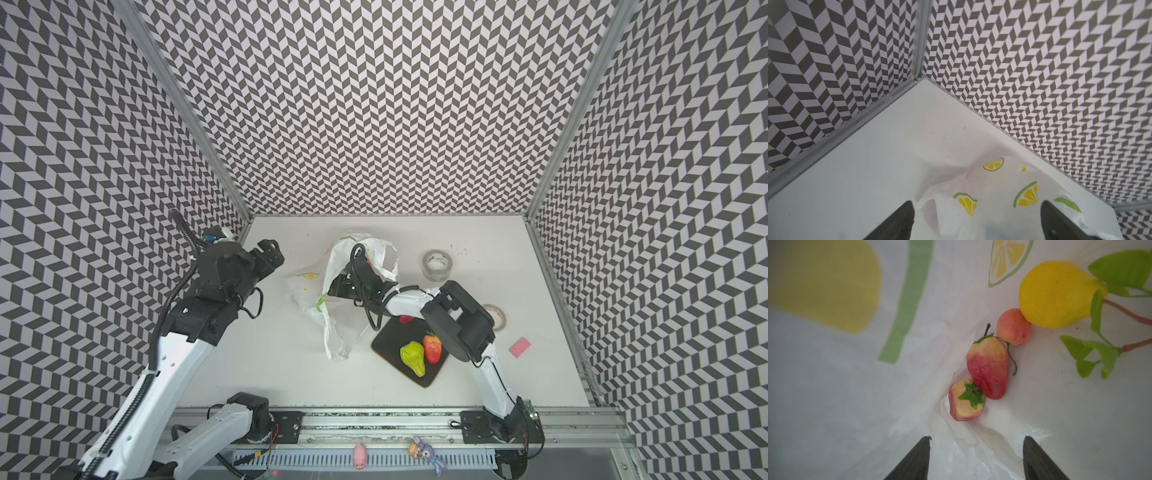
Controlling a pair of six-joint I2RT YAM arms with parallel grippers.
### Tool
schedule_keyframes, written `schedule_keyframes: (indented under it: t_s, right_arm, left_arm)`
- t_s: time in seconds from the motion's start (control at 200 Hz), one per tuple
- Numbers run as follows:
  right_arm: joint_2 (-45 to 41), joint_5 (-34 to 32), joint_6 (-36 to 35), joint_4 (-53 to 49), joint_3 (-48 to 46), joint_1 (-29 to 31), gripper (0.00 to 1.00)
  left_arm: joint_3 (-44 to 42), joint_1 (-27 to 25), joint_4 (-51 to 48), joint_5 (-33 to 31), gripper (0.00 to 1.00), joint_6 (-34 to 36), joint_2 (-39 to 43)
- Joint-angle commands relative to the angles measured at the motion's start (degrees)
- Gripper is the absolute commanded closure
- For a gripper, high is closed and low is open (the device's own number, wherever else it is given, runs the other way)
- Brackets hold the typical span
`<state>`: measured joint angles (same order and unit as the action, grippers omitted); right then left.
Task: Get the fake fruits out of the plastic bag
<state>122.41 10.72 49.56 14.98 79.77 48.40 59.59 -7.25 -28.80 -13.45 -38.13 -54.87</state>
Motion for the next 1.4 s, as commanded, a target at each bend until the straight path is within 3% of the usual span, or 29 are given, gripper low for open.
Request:
schedule_keyframes:
  t_s: [0.0, 0.055, 0.125, 0.506, 0.661, 0.986, 1.252, 1.397]
  right_arm:
    - [1.27, 1.37, 1.23, 1.73, 1.88, -0.23, 0.3]
    - [1.63, 2.15, 1.26, 2.18, 2.21, -0.24, 0.3]
    - [2.32, 2.83, 0.83, 2.04, 2.95, -0.24, 0.29]
    - [5.3, 4.84, -0.73, 1.48, 5.4, -0.34, 0.27]
    - [5.02, 4.22, -1.81, 1.11, 5.15, -0.33, 0.26]
    - [4.16, 2.57, -3.45, -0.56, 4.68, -0.46, 0.26]
    - [1.65, 2.45, -4.29, -0.3, 2.38, -0.46, 0.26]
    - [-1.46, -0.66, -7.28, -2.61, 0.77, -0.5, 0.23]
  left_arm:
    - [-7.48, 9.56, 7.39, 17.85, 0.08, -4.79, -1.09]
    - [-12.24, 13.86, 10.19, 23.37, 0.11, -8.76, -1.08]
    - [-17.02, 16.05, 12.8, 25.68, 0.13, -12.27, -1.15]
    - [-20.89, 16.47, 21.18, 29.16, 0.05, -16.13, -18.42]
    - [-19.37, 16.42, 24.62, 31.6, 0.08, -16.25, -23.79]
    - [-15.75, 13.38, 27.52, 34.94, 0.43, -14.39, -29.56]
    - [-14.32, 11.94, 29.46, 38.15, 0.97, -12.13, -29.02]
    - [-11.45, 9.69, 24.74, 35.96, 1.0, -6.91, -22.63]
